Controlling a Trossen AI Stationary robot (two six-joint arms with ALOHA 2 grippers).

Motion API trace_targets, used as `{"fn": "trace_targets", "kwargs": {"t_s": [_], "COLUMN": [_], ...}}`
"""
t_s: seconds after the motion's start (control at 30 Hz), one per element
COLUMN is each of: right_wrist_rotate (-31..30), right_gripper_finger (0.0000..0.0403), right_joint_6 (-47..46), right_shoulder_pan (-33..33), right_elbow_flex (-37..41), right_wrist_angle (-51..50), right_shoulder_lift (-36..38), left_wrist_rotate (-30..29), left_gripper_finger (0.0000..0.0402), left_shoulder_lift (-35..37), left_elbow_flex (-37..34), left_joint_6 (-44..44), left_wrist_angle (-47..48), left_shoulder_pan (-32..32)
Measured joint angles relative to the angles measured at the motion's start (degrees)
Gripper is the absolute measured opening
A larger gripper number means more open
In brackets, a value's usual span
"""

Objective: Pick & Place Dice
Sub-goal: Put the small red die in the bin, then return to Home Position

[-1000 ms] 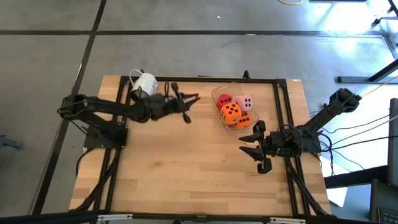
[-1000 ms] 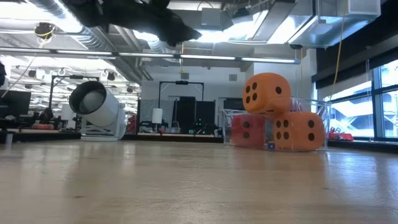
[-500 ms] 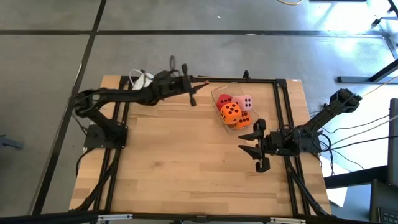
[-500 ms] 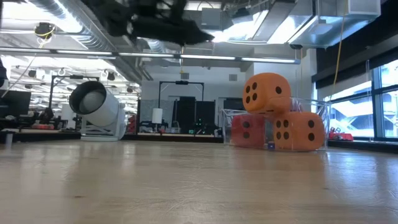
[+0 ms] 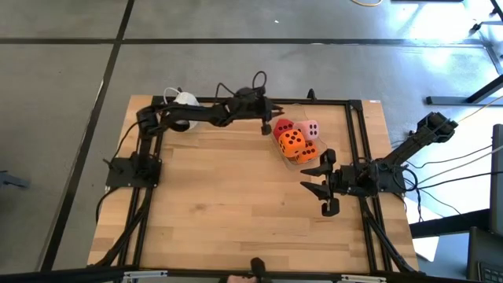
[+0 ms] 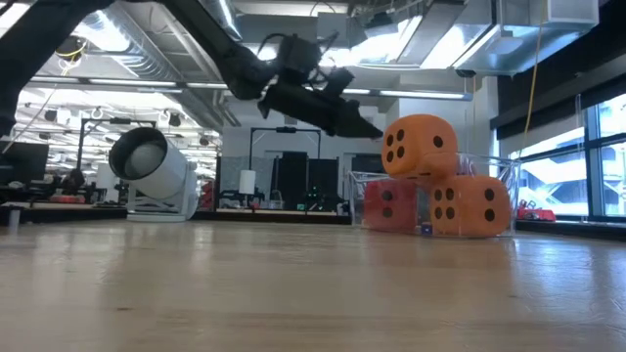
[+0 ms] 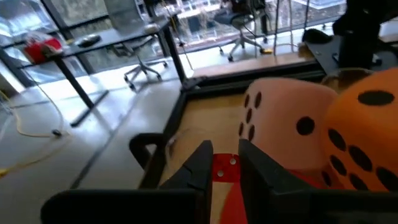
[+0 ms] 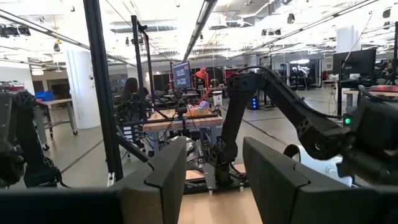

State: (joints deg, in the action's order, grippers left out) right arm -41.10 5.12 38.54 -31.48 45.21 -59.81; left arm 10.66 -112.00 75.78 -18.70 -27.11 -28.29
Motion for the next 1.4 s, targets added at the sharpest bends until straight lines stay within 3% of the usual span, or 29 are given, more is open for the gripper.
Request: {"fn": "trace_targets", "kwargs": {"t_s": [0.53,0.77,1.07,1.4], "right_wrist_rotate": [0.0,0.0,0.0,0.0], "right_gripper_finger": [0.0160,0.0160,0.0160,0.0160], "right_joint_6": [0.6,0.0,0.0,0.0], "right_shoulder_pan": [0.0,0.0,0.0,0.0], "right_elbow_flex": [0.0,0.0,0.0,0.0], "right_wrist_angle": [-0.3,-0.3,-0.3,-0.3], "right_shoulder_lift": [0.0,0.0,0.0,0.0], "left_wrist_rotate": [1.0,-4.5,-4.8,-4.9], "left_gripper_finger": [0.0052,0.0082,0.0125,0.0126], "left_shoulder_lift": [-2.7,-2.7,-2.7,-2.7], "left_elbow_flex": [0.4,0.4,0.4,0.4], "left_joint_6": [4.6,5.9,6.0,6.6], "left_wrist_angle": [5.6,7.8,7.8,7.7], "left_shoulder_pan": [0.7,0.7,0.7,1.1]}}
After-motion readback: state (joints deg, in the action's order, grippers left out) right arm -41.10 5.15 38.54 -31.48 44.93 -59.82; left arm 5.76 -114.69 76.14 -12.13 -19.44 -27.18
